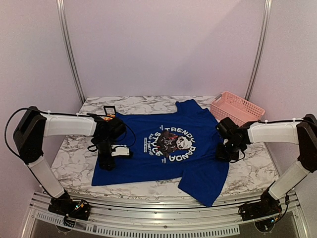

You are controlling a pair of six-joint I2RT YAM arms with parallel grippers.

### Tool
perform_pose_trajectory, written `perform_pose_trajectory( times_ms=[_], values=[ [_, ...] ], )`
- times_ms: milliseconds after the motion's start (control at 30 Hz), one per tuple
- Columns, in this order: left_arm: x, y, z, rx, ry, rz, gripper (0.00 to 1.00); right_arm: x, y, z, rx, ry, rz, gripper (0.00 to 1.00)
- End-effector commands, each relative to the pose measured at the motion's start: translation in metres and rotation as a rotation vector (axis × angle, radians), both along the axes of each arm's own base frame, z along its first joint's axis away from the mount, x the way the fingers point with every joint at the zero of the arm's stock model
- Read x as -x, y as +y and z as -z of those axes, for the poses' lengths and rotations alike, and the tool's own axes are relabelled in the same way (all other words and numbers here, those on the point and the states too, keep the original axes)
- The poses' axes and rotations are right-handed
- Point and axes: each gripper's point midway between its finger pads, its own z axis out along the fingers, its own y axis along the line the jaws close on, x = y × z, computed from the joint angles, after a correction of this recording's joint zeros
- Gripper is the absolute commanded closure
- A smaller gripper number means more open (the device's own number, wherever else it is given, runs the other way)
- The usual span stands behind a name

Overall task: Pin the brooch onto the clothing
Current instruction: Smooth out the flattened clothing at the center of the board.

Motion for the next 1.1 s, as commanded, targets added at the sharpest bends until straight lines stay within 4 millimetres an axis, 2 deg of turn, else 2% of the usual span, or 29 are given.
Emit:
perform_pose_trajectory(
  times_ms=[0,100,267,367,467,533,600,667,767,867,933,1000,1067],
  values=[
    [-0.007,0.025,0.030,-0.105,-0.005,-0.022,0.22,0.000,-0.075,0.012,0.246,0.024,0.124,1.00],
    [-0.010,0.022,0.033,-0.108,0.002,-0.030,0.22,-0.024,-0.081,0.000,0.261,-0.029,0.096,1.00],
    [-0.008,0.018,0.028,-0.079,0.013,-0.031,0.22,-0.037,-0.071,-0.006,0.275,-0.001,-0.016,1.00],
    [-0.007,0.010,0.017,-0.031,0.016,-0.036,0.22,-0.047,-0.047,-0.031,0.216,-0.052,-0.115,1.00],
    [-0.008,-0.001,0.000,0.036,0.015,-0.045,0.22,-0.046,-0.016,-0.070,0.200,-0.139,-0.181,1.00],
    [-0.007,-0.010,-0.012,0.092,0.019,-0.046,0.22,-0.034,0.011,-0.087,0.181,-0.161,-0.223,1.00],
    [-0.007,-0.020,-0.024,0.153,0.015,-0.043,0.22,-0.013,0.038,-0.092,0.161,-0.148,-0.260,1.00],
    [-0.008,-0.032,-0.036,0.222,0.007,-0.037,0.22,0.015,0.056,-0.083,0.162,-0.097,-0.286,1.00],
    [-0.021,-0.050,-0.053,0.315,-0.029,-0.031,0.22,0.061,0.074,-0.053,0.189,0.028,-0.323,1.00],
    [-0.053,-0.066,-0.061,0.356,-0.105,-0.055,0.21,0.089,0.086,-0.026,0.181,0.097,-0.310,1.00],
    [-0.088,-0.071,-0.059,0.348,-0.224,-0.101,0.22,0.100,0.092,-0.012,0.175,0.126,-0.292,1.00],
    [-0.118,-0.076,-0.055,0.338,-0.324,-0.137,0.22,0.112,0.087,0.004,0.197,0.172,-0.276,1.00],
    [-0.136,-0.079,-0.047,0.317,-0.356,-0.159,0.22,0.133,0.076,0.019,0.229,0.248,-0.251,1.00]
  ],
)
